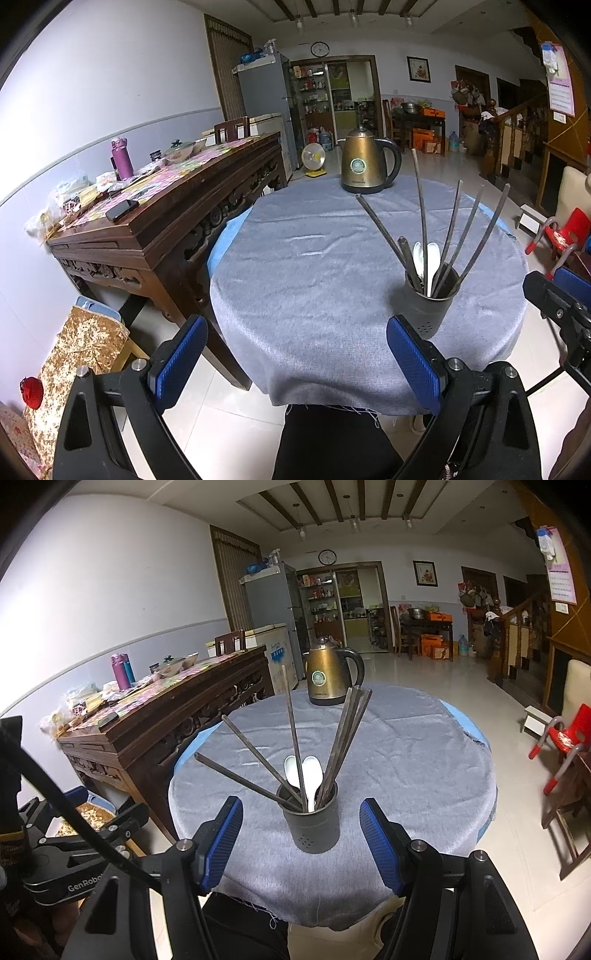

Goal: Organize utensils

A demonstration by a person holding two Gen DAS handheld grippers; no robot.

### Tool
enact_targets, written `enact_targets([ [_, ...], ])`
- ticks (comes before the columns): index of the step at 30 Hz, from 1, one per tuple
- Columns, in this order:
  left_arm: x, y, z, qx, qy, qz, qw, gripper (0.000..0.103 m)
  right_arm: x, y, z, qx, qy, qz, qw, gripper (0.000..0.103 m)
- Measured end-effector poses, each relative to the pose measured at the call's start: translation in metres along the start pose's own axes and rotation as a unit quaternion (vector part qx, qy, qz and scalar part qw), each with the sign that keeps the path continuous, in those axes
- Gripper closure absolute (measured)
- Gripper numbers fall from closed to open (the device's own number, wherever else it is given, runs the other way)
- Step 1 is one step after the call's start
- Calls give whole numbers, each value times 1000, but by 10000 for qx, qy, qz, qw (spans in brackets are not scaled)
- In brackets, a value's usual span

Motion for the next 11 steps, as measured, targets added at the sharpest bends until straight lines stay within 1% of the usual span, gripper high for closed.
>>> enact_targets([
  [5, 0, -10, 1, -118, 6, -24, 9999, 6, -2, -5, 0, 10, 83, 13, 10000, 34],
  [7, 1, -15, 0, -103, -7, 1, 9999, 6, 1, -9, 0, -15, 50, 8, 10000, 34],
  [9, -5, -23, -5, -65, 102, 9, 9999, 6, 6, -13, 1, -41, -19, 20, 10000, 34],
  [11, -12, -42, -13, -144, 264, 147, 9994, 6, 17, -20, 1, -98, -140, 47, 9998, 34],
])
Point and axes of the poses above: each gripper's, at about its wrist camera, not at the fingertips, and y roughly against the way its jaws point, x to its right, z to its underside, the point moved 7 cm from there along -y, roughly the way its jaws point, and after that the axes turned 4 degrees about -z, right-handed, at the moved point
